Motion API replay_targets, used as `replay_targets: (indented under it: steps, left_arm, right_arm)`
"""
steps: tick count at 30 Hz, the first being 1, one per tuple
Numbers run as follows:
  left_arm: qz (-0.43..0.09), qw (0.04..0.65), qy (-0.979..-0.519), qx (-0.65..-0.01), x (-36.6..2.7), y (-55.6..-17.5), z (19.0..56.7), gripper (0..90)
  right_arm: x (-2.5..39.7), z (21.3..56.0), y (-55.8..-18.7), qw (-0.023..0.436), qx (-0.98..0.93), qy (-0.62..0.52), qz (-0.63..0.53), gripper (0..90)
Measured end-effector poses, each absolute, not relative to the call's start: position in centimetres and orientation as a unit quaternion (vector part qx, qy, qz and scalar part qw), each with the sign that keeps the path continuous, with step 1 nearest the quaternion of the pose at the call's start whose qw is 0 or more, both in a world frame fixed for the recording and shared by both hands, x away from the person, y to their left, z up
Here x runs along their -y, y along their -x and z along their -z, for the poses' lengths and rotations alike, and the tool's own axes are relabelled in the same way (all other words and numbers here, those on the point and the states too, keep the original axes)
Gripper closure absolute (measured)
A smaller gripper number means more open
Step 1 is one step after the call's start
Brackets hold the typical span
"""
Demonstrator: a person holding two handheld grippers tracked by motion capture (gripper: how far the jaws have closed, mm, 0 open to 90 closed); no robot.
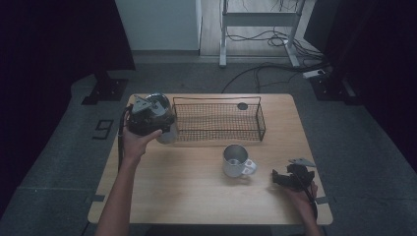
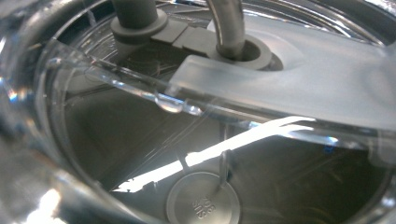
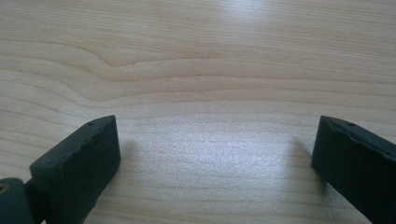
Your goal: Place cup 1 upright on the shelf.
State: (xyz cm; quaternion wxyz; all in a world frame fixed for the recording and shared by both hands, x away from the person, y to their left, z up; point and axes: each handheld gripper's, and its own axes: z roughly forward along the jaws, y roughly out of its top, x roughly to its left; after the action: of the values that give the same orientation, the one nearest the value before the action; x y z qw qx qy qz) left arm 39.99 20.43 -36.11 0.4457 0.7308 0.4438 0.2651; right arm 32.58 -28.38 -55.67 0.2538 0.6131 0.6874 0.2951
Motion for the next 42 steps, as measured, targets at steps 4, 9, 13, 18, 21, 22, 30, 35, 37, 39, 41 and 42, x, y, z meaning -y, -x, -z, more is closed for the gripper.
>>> replay_targets:
  steps: [4, 9, 13, 18, 21, 22, 30, 35, 37, 39, 41, 42]
  left_arm:
    - [-0.262, 0.45, -0.728, -0.445, -20.3, -40.3, 36.1, 4.1]
    - [-0.259, 0.446, -0.729, -0.449, -20.2, -40.8, 36.4, 4.0]
    - [-0.257, 0.445, -0.73, -0.45, -20.0, -41.1, 36.6, 4.1]
    - [-0.25, 0.445, -0.732, -0.451, -19.6, -41.7, 36.8, 4.1]
    - [-0.247, 0.442, -0.735, -0.451, -19.4, -42.0, 37.0, 4.1]
    - [-0.247, 0.443, -0.735, -0.451, -19.3, -42.0, 37.1, 4.0]
    - [-0.244, 0.443, -0.737, -0.448, -18.7, -42.7, 37.0, 4.1]
    - [-0.243, 0.444, -0.738, -0.446, -18.3, -43.1, 36.9, 4.1]
    - [-0.243, 0.443, -0.739, -0.446, -18.1, -43.3, 36.9, 4.1]
    - [-0.242, 0.444, -0.738, -0.447, -18.0, -43.5, 36.9, 4.1]
    - [-0.24, 0.445, -0.738, -0.447, -18.0, -43.6, 36.9, 4.1]
    - [-0.239, 0.446, -0.737, -0.449, -17.9, -43.7, 37.0, 4.1]
  right_arm:
    - [28.4, 55.7, -32.6, 0.254, -0.687, -0.613, -0.295, 0.8]
    - [28.4, 55.7, -32.6, 0.254, -0.687, -0.613, -0.295, 0.8]
    - [28.4, 55.7, -32.6, 0.254, -0.687, -0.613, -0.295, 0.8]
    - [28.4, 55.7, -32.6, 0.255, -0.687, -0.613, -0.296, 0.8]
    - [28.4, 55.7, -32.6, 0.255, -0.687, -0.613, -0.296, 0.8]
    - [28.4, 55.7, -32.6, 0.255, -0.687, -0.613, -0.296, 0.8]
    - [28.4, 55.7, -32.6, 0.255, -0.687, -0.613, -0.296, 0.8]
    - [28.4, 55.7, -32.6, 0.255, -0.687, -0.613, -0.296, 0.8]
    - [28.4, 55.7, -32.6, 0.255, -0.687, -0.613, -0.296, 0.8]
    - [28.4, 55.7, -32.6, 0.255, -0.687, -0.613, -0.296, 0.8]
    - [28.4, 55.7, -32.6, 0.254, -0.687, -0.613, -0.296, 0.8]
    - [28.4, 55.7, -32.6, 0.254, -0.687, -0.613, -0.296, 0.8]
